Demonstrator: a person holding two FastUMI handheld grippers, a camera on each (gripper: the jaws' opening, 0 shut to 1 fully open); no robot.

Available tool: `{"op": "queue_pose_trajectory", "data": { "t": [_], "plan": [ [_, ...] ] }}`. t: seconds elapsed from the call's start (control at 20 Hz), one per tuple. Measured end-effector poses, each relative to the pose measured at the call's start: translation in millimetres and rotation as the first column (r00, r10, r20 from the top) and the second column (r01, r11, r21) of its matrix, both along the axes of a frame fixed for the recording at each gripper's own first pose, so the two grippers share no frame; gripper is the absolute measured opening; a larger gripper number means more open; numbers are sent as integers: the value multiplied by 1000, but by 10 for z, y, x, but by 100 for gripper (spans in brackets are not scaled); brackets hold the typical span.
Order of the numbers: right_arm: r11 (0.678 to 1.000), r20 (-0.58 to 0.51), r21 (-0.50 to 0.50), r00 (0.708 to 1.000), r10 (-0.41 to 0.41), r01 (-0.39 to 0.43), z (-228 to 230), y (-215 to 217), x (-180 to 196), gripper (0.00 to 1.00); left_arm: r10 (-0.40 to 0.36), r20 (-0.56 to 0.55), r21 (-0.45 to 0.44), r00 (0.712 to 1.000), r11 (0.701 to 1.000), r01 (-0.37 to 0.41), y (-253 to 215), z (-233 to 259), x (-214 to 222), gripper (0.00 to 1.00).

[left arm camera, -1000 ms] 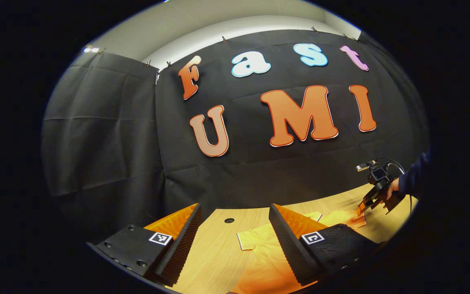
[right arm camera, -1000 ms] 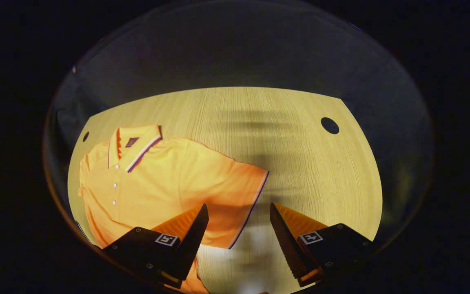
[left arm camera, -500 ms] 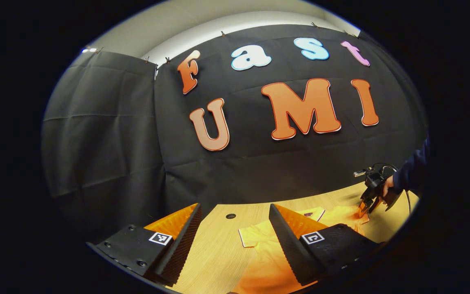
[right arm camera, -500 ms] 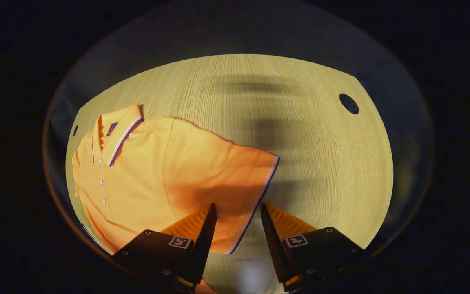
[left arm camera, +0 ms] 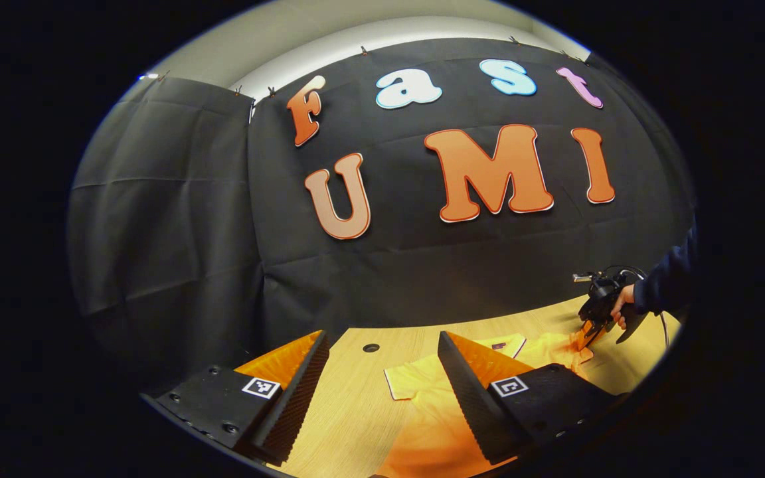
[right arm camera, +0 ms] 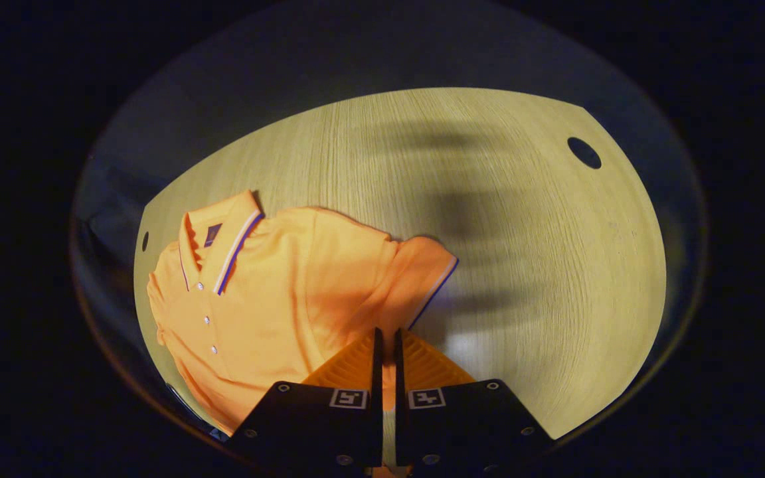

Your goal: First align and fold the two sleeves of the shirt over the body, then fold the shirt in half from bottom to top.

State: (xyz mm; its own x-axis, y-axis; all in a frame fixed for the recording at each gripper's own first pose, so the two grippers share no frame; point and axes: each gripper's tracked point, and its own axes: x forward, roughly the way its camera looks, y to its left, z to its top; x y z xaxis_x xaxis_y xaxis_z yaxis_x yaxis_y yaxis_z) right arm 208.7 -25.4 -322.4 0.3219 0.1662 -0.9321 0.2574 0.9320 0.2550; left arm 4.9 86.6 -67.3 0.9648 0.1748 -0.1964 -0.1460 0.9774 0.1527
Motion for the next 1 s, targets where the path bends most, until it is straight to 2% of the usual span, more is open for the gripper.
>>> {"op": "queue_pose_trajectory", "data": {
  "t": [0.1, 0.45, 0.7, 0.8, 0.85, 0.9, 0.95, 1.0],
  "plan": [
    [999, 33, 35, 999, 15, -16, 213, 136, 65, 8, 13, -3, -7, 1000, 1000, -13, 87, -14, -3, 100],
    [995, 138, 52, 987, 82, -90, 714, 539, 202, 8, 30, -32, -26, 999, 999, -31, 252, -130, 41, 99],
    [980, 171, 159, 981, 95, -122, 939, 1023, 230, 8, 30, -58, -36, 998, 999, -32, 309, -252, 128, 100],
    [967, 187, 204, 976, 113, -151, 1041, 1209, 206, 18, 31, -75, -42, 997, 999, -35, 342, -303, 190, 99],
    [961, 200, 221, 972, 123, -167, 1097, 1276, 197, 19, 34, -84, -53, 996, 998, -38, 355, -333, 221, 99],
    [955, 216, 229, 967, 138, -187, 1148, 1339, 175, 27, 31, -93, -72, 995, 997, -38, 345, -367, 267, 99],
    [953, 233, 225, 961, 149, -203, 1189, 1359, 162, 29, 31, -110, -88, 993, 995, -41, 350, -416, 309, 99],
    [953, 253, 211, 954, 163, -218, 1239, 1351, 144, 24, 37, -132, -100, 991, 994, -51, 373, -460, 359, 99]
  ]
}}
